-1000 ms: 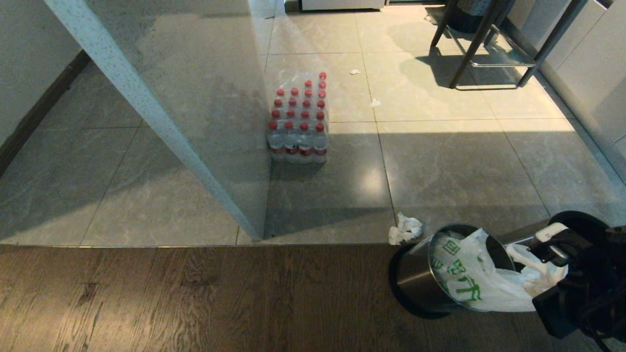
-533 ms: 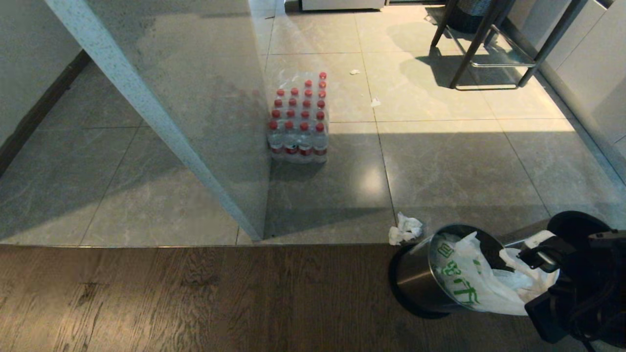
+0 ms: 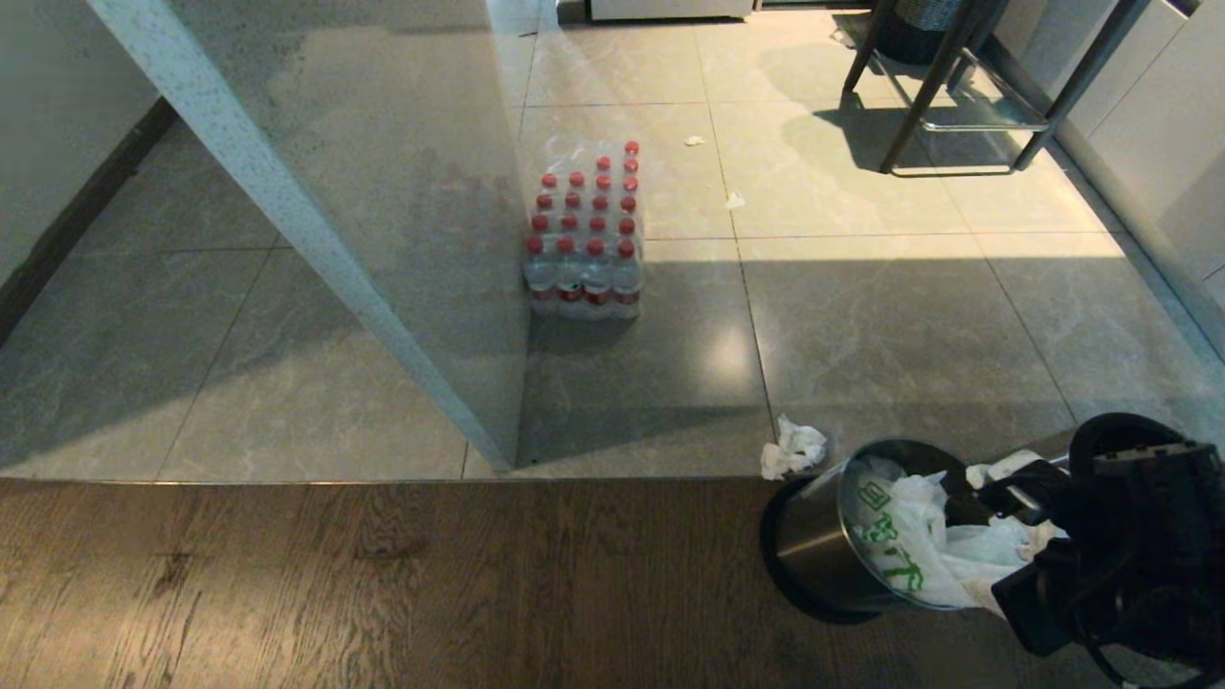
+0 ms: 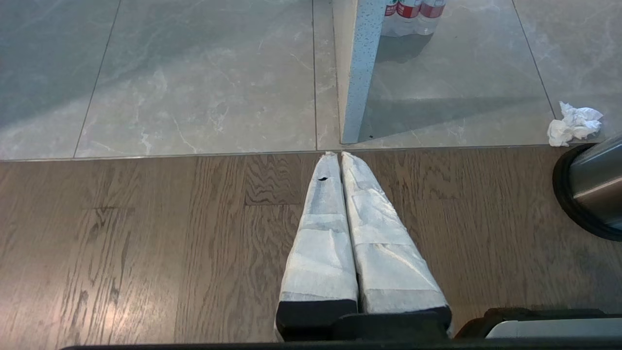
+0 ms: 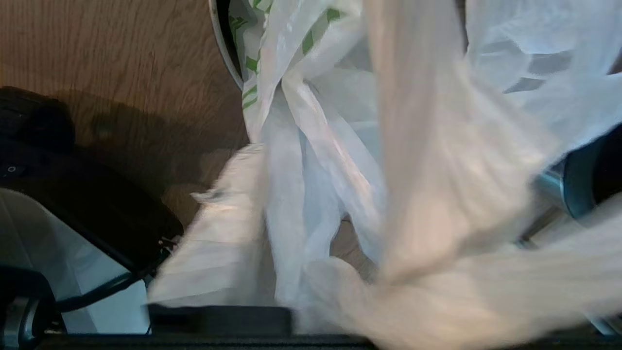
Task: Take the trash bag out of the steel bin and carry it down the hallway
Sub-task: Pick up the trash bag
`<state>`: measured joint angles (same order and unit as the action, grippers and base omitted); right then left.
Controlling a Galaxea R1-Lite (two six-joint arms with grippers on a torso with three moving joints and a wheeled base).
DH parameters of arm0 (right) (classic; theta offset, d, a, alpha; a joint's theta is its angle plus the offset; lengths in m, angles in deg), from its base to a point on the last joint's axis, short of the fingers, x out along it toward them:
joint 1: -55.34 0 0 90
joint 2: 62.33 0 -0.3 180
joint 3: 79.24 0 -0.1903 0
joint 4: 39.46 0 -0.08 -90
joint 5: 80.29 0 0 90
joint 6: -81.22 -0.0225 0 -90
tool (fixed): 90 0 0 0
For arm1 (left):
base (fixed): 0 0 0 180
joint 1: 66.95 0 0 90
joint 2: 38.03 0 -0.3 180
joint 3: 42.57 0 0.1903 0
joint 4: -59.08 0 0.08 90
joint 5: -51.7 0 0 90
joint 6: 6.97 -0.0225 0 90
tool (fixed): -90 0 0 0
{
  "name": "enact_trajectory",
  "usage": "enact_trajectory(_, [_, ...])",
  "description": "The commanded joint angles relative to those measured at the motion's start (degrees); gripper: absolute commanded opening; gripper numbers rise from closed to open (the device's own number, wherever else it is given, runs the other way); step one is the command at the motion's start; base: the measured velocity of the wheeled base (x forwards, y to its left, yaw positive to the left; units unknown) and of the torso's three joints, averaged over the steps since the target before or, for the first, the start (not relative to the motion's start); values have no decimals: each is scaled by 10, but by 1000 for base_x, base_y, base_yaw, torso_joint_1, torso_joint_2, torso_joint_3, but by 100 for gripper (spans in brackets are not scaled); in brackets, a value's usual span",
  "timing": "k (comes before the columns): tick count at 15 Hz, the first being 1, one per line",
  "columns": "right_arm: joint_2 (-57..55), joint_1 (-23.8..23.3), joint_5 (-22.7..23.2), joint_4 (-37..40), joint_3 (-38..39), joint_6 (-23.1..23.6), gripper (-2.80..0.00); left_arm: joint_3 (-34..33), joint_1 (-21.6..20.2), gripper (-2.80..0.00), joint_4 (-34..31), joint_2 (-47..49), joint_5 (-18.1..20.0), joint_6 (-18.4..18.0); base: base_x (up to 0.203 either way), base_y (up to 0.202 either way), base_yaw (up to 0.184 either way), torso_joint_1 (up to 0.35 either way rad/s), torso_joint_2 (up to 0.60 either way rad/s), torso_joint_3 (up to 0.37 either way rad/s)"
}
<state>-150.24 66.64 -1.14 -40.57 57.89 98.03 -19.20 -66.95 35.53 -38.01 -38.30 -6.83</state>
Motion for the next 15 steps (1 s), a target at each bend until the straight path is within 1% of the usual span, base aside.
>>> enact_trajectory(1, [-34,0,0,-8,-3,2,0,0,0,-280,0,0,-1,0,0,0,0,0,0,0])
enact_trajectory(4, [-69,0,-1,-7,-23,-1,0,0,0,-280,0,0,0,0,0,0,0,0,0,0])
enact_trajectory(7, [-113,0,-1,-12,-67,-13,0,0,0,-280,0,0,0,0,0,0,0,0,0,0])
enact_trajectory(10, [-154,0,-1,-29,-98,-15,0,0,0,-280,0,0,0,0,0,0,0,0,0,0])
enact_trajectory(13, [-191,-1,-8,-80,-100,-13,0,0,0,-280,0,0,0,0,0,0,0,0,0,0])
enact_trajectory(15, [-218,-1,-30,-103,-103,-13,0,0,0,-280,0,0,-1,0,0,0,0,0,0,0])
